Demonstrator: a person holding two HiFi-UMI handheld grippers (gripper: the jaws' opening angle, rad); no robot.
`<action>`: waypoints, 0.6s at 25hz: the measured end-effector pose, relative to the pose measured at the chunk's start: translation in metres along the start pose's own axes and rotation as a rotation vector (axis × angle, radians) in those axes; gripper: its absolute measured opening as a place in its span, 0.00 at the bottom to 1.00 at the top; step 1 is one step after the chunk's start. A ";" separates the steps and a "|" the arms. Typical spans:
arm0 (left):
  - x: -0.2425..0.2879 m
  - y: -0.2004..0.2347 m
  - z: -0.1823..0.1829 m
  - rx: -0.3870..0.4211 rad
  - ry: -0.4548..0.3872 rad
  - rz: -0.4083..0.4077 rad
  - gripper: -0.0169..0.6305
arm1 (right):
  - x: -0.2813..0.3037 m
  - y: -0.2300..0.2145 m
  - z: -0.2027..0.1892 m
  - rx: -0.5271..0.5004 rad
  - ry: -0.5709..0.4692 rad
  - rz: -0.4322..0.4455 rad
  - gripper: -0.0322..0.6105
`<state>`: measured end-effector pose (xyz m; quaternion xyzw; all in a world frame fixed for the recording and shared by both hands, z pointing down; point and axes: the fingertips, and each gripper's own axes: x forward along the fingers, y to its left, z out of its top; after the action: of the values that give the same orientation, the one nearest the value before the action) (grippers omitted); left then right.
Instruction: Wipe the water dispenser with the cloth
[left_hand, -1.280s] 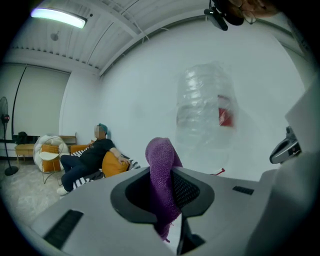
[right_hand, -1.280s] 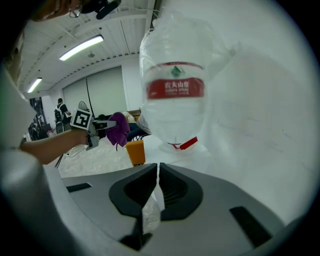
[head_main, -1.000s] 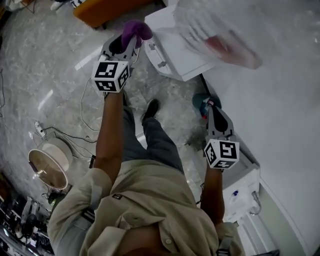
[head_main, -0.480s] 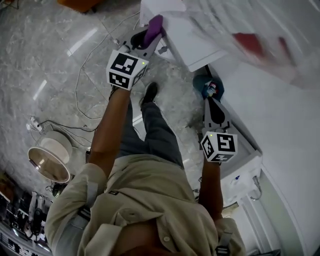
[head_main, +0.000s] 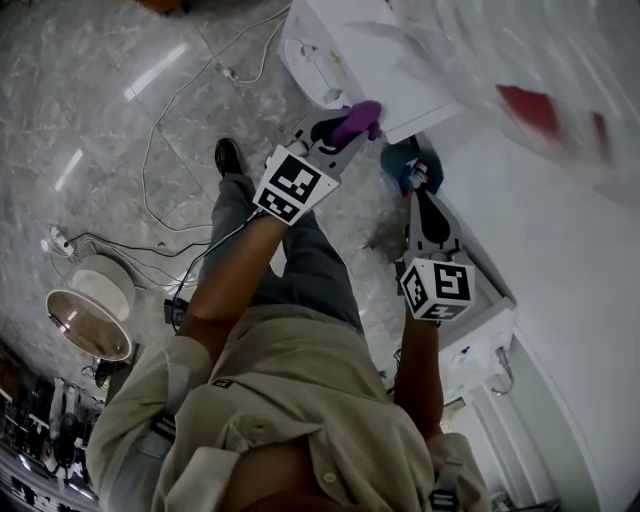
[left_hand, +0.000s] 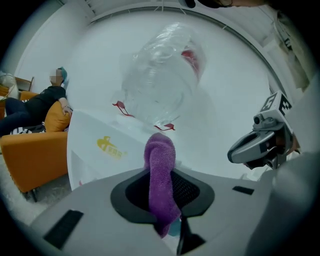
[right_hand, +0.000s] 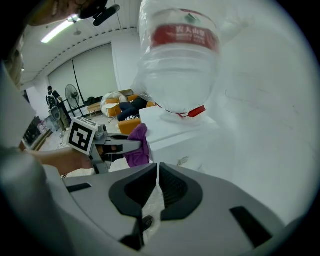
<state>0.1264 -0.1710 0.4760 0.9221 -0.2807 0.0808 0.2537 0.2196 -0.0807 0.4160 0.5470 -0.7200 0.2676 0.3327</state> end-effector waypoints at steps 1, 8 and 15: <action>-0.001 0.008 0.004 0.009 -0.003 0.008 0.16 | -0.001 0.001 -0.001 -0.001 0.002 0.000 0.09; -0.018 0.107 0.057 0.043 -0.081 0.156 0.16 | -0.008 -0.004 -0.013 0.012 0.012 -0.014 0.09; -0.022 0.169 0.086 0.011 -0.123 0.269 0.16 | -0.015 -0.014 -0.027 0.026 0.010 -0.017 0.09</action>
<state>0.0148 -0.3252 0.4671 0.8809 -0.4161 0.0591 0.2179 0.2406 -0.0548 0.4215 0.5560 -0.7101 0.2768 0.3318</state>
